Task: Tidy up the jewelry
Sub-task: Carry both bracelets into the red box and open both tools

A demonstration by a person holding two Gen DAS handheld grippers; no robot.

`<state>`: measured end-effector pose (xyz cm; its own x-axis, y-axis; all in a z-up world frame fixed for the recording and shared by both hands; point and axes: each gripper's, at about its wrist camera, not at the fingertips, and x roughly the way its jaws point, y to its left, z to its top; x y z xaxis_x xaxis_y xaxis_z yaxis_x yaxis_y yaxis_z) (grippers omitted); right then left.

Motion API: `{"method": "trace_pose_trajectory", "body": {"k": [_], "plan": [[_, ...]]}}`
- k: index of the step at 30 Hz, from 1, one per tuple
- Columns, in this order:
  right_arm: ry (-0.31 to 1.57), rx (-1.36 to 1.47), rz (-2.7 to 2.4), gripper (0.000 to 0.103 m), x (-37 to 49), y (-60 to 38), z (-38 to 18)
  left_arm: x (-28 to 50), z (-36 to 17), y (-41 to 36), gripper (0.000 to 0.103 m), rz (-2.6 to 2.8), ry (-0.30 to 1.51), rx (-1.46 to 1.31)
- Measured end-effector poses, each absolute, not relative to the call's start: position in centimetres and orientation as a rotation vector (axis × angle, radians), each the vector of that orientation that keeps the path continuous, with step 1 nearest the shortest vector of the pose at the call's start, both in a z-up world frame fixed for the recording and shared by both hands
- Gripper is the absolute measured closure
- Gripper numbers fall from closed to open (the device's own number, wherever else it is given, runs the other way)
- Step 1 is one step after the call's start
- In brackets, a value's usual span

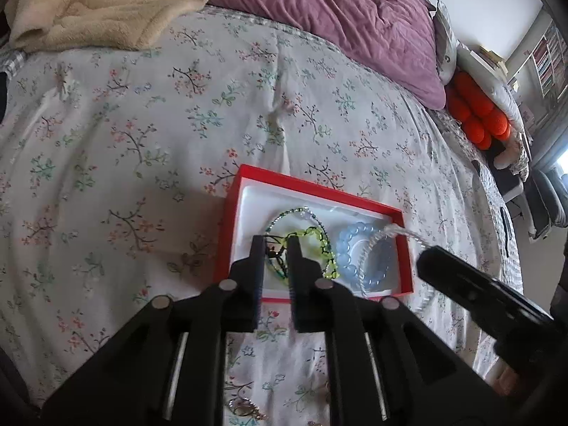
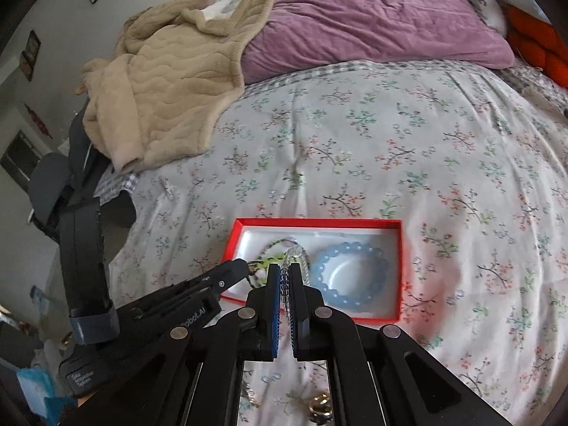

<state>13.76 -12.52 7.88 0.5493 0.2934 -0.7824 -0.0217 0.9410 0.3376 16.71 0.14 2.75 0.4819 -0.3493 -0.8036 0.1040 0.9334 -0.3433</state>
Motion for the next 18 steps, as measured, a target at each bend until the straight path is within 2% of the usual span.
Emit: {"method": "trace_pose_trajectory", "body": {"k": [8,18], "plan": [[1.015,0.306,0.184,0.099,15.1,-12.2,5.8,16.2,3.2,0.5,0.08,-0.268,1.024,-0.241],[1.03,0.233,0.039,0.098,15.6,-14.7,4.6,16.0,2.9,0.2,0.078,-0.27,1.043,-0.215]]}}
